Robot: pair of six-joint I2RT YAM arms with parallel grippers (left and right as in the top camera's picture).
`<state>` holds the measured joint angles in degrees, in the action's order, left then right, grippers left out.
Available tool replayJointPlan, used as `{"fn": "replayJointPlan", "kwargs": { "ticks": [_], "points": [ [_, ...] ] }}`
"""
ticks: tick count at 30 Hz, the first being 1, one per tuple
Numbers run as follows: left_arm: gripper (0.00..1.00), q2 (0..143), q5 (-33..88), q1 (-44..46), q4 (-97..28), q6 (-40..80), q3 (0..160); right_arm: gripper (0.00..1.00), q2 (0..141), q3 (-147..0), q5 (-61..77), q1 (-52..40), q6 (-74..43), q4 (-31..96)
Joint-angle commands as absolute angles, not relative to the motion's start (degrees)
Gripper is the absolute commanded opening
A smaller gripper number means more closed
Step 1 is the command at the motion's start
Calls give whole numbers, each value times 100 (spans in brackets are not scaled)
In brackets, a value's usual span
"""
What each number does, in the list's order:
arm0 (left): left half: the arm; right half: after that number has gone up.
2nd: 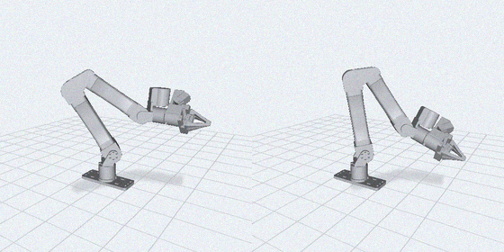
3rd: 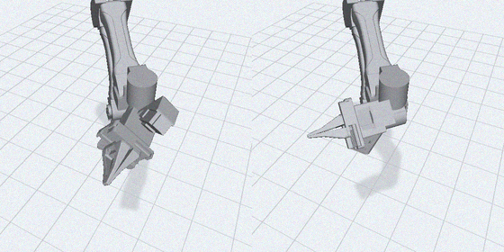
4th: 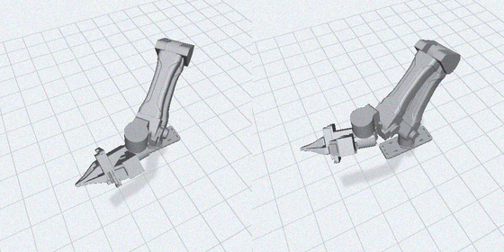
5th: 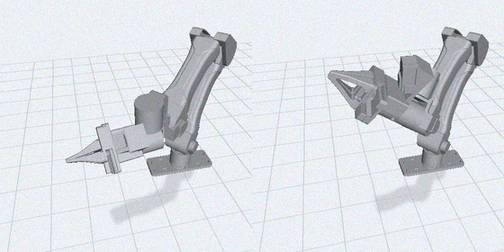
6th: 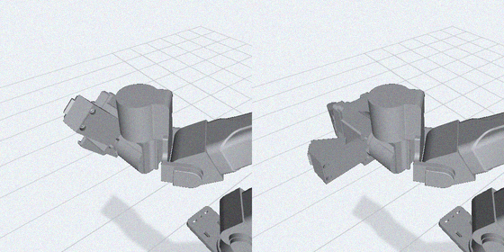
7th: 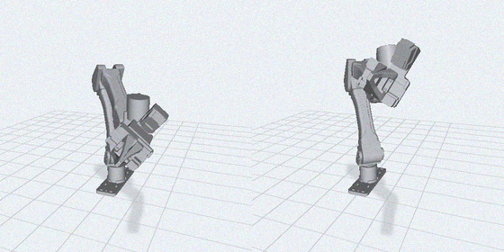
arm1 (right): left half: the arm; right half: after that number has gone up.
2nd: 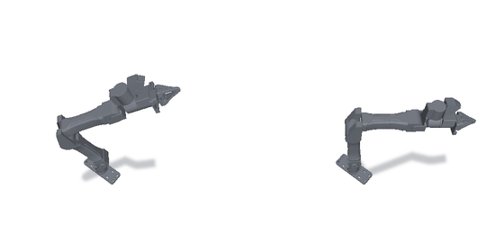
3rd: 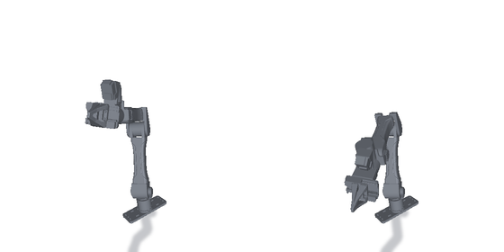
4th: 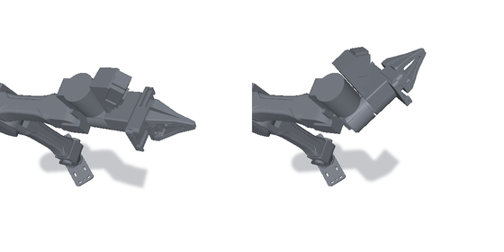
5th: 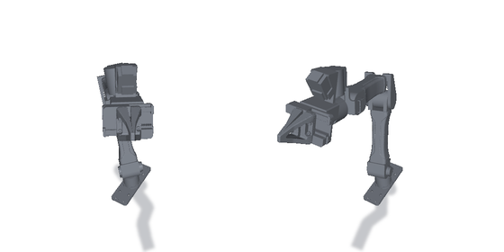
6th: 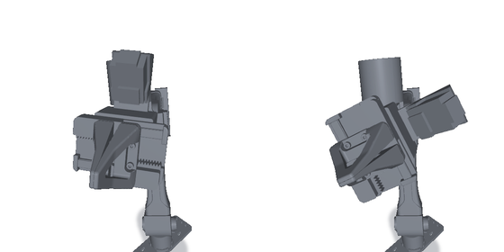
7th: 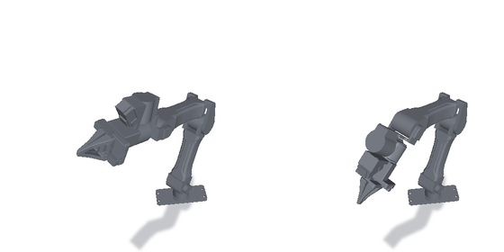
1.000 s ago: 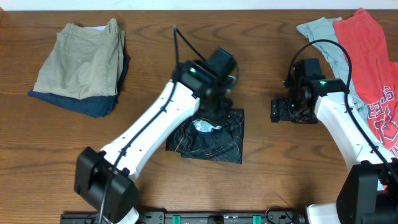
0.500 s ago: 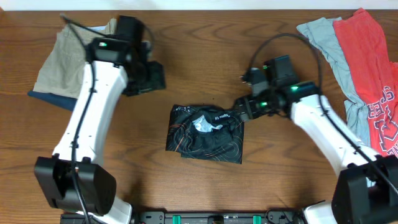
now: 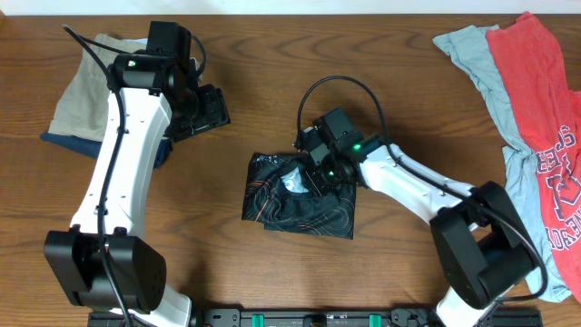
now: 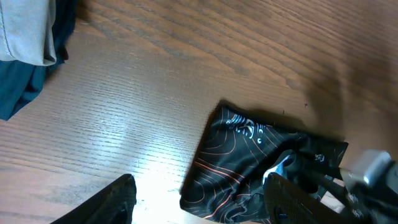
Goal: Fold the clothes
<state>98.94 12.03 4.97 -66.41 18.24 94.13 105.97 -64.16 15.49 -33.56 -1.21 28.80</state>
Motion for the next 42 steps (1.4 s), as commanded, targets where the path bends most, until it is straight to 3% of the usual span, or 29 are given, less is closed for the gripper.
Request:
{"fn": "replayJointPlan", "kwargs": {
  "ticks": [1, 3, 9, 11, 14, 17, 19, 21, 30, 42],
  "points": [
    [68, 9870, 1192, 489, -6657, 1898, 9358, 10, 10669, -6396, 460, -3413, -886, 2858],
    [68, 9870, 1192, 489, -6657, 1898, 9358, 1, 10617, -6412, 104, -3369, -1151, 2928],
    [68, 9870, 1190, 489, -6654, 1898, 9317, 1, 10269, -6414, -871, -3033, -1653, 3288],
    [68, 9876, 1190, 489, -6654, 1898, 9295, 7, 10189, -6414, -1212, -2860, -1756, 3481],
    [68, 9883, 1190, 489, -6652, 1898, 9258, 24, 10180, -6414, -1472, -2615, -1782, 3671],
    [68, 9887, 1190, 489, -6628, 1896, 9174, 28, 10180, -6412, -1459, -2410, -1780, 3747],
    [68, 9887, 1190, 489, -6589, 1898, 9085, 40, 10178, -6416, -1253, -2331, -1774, 3756],
    [68, 9887, 1192, 489, -6560, 1898, 8980, 45, 10160, -6453, -794, -2327, -1645, 3861],
    [68, 9887, 1190, 489, -6510, 1896, 8838, 53, 9673, -6606, 2204, -2344, -731, 3994],
    [68, 9889, 1190, 489, -6501, 1896, 8836, 52, 10165, -6466, 1831, -3138, -574, 4259]
  ]
}}
